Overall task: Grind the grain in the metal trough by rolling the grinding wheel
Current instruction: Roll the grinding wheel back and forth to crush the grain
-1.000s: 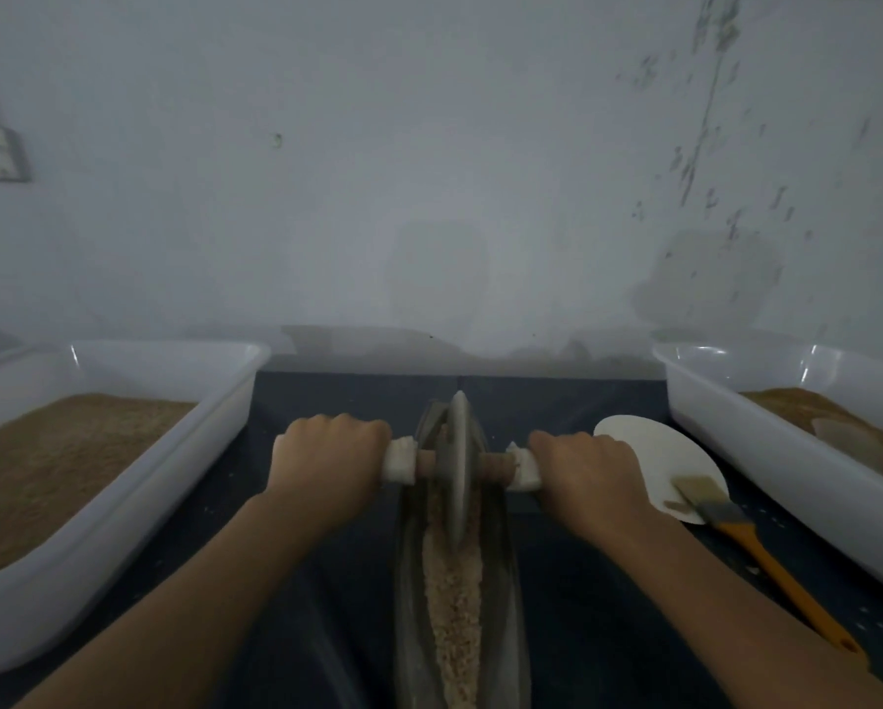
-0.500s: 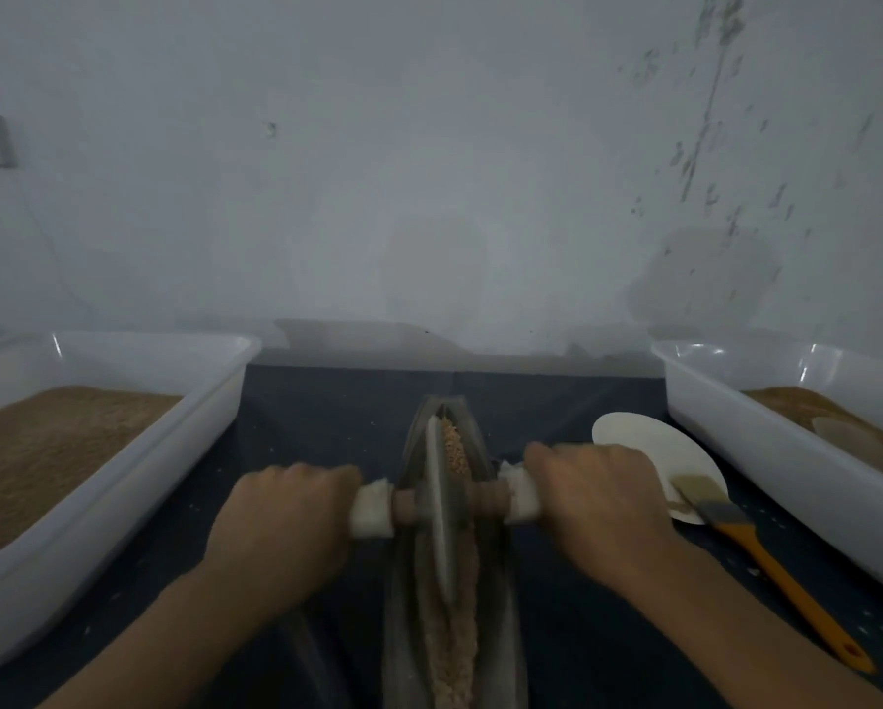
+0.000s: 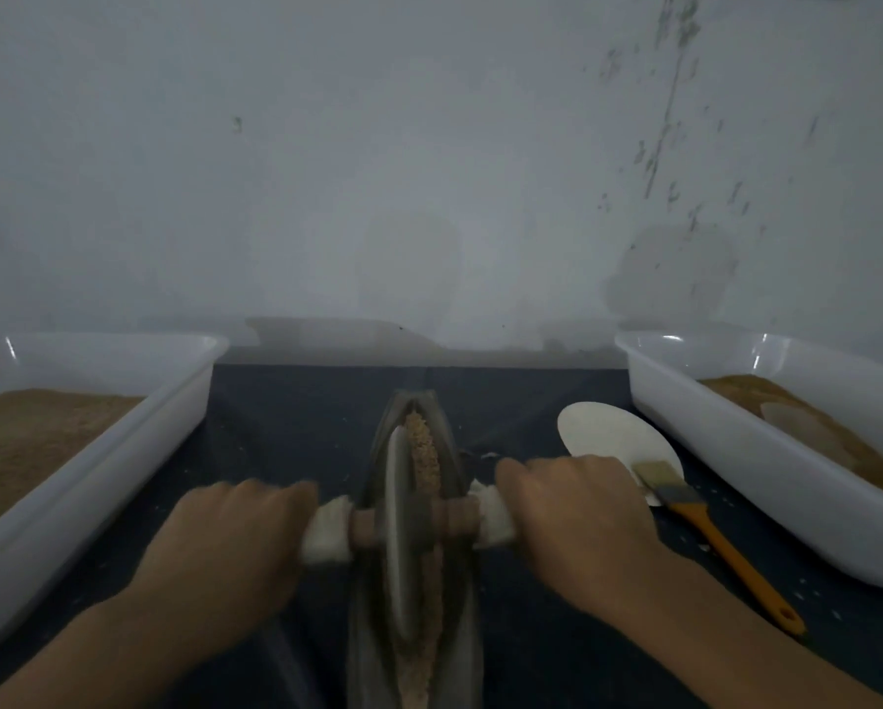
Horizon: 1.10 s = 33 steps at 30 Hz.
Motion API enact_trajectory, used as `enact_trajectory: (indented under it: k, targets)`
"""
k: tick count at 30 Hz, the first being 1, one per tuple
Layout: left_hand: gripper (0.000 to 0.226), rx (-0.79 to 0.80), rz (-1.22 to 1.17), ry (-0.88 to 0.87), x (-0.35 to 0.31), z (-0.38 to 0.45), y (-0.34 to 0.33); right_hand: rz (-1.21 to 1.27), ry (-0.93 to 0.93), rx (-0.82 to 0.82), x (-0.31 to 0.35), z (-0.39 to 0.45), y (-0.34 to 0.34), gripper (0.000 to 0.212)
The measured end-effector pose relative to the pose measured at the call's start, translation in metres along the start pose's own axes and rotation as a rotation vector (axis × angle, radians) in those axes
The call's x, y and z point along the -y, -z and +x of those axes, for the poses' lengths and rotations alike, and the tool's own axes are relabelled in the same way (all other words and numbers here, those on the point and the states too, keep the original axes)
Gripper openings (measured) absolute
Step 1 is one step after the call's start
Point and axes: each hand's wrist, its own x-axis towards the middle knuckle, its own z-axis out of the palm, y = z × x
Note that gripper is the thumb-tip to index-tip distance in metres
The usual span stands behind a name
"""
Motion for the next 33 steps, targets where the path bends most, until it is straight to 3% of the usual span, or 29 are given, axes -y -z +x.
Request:
enact_trajectory:
  k: [4,11,16,21,23,25,27,33]
  targets:
    - [0.033,0.033,-0.010,0.055,-0.001,-0.019,0.007,-0.033,0.029,-0.052,0.003,-0.011,0.011,0.047]
    - [0.031,-0.046,0.060,0.060,0.001,0.043,-0.019,0.002,-0.084,0.058,-0.014,0.044,-0.036,0.022]
    - [0.026,-0.078,0.078,0.038,0.008,0.081,-0.025,-0.002,-0.154,0.029,-0.019,0.059,-0.051,0.023]
    - [0.031,-0.001,-0.022,0.076,0.003,0.037,-0.018,-0.013,-0.044,0.050,-0.007,0.034,-0.019,0.025]
    - [0.030,-0.004,-0.031,0.055,0.003,0.014,-0.009,-0.017,-0.011,-0.006,0.001,0.010,-0.002,0.035]
    - [0.042,-0.039,-0.018,0.013,-0.001,-0.004,0.002,0.021,-0.001,-0.063,0.005,-0.014,0.008,0.041]
    - [0.059,-0.058,-0.012,-0.027,-0.005,-0.012,0.013,0.029,0.006,-0.106,0.005,-0.028,0.007,0.042]
    - [0.053,-0.055,0.100,-0.066,-0.004,0.020,0.001,0.065,-0.087,-0.058,-0.003,0.000,-0.026,0.038]
